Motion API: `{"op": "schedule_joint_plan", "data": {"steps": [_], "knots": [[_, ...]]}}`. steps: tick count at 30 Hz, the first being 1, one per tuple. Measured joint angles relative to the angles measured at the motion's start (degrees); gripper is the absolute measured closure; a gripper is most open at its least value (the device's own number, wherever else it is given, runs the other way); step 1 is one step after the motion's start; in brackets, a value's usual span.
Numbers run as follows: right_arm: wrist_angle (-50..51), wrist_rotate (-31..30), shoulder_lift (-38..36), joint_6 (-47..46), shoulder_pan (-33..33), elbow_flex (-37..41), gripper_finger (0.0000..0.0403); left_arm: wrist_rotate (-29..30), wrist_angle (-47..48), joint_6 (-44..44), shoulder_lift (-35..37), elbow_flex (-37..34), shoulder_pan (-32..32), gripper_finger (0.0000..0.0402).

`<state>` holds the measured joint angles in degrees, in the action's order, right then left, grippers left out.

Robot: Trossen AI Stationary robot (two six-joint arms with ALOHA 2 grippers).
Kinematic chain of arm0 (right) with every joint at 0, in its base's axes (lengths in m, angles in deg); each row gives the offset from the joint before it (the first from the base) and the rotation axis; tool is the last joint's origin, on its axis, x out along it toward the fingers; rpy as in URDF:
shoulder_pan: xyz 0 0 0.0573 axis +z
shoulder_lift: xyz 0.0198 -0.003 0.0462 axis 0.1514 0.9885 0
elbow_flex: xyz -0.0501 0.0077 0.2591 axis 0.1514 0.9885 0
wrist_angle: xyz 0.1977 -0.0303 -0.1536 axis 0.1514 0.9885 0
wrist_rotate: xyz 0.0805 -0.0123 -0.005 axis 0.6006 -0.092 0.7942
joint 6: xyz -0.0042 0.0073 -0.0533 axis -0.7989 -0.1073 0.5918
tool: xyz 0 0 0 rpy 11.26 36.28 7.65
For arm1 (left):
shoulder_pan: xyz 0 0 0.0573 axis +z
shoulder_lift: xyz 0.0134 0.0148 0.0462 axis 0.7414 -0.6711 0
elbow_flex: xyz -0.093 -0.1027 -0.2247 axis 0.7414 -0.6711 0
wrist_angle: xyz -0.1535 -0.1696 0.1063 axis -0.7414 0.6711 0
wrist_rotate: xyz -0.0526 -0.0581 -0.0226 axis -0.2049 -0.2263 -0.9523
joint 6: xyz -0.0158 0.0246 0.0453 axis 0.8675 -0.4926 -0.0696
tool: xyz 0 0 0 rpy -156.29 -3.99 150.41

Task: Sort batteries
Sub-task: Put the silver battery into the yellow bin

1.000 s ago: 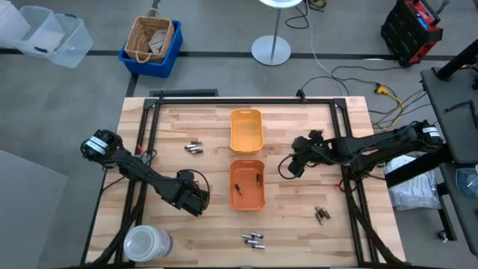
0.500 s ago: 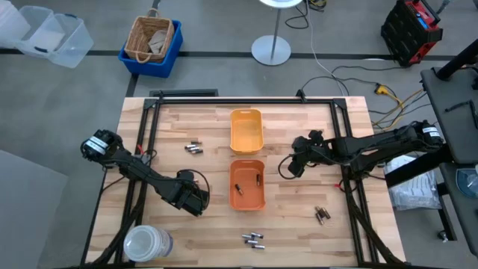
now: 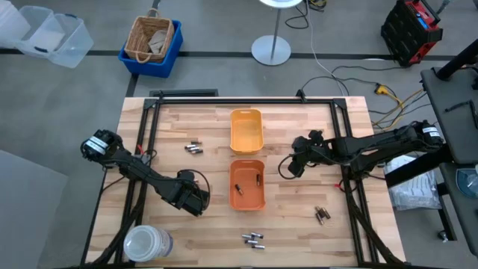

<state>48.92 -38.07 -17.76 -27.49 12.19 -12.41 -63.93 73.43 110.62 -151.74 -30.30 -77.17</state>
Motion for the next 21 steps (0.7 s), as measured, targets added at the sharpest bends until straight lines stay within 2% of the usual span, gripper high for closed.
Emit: {"op": "schedule_joint_plan", "data": {"steps": [21], "knots": [[0.00, 0.00, 0.00, 0.00, -0.02, 0.00, 0.0237, 0.10, -0.89, 1.07, 0.00, -1.51, 0.00, 0.0264]]}}
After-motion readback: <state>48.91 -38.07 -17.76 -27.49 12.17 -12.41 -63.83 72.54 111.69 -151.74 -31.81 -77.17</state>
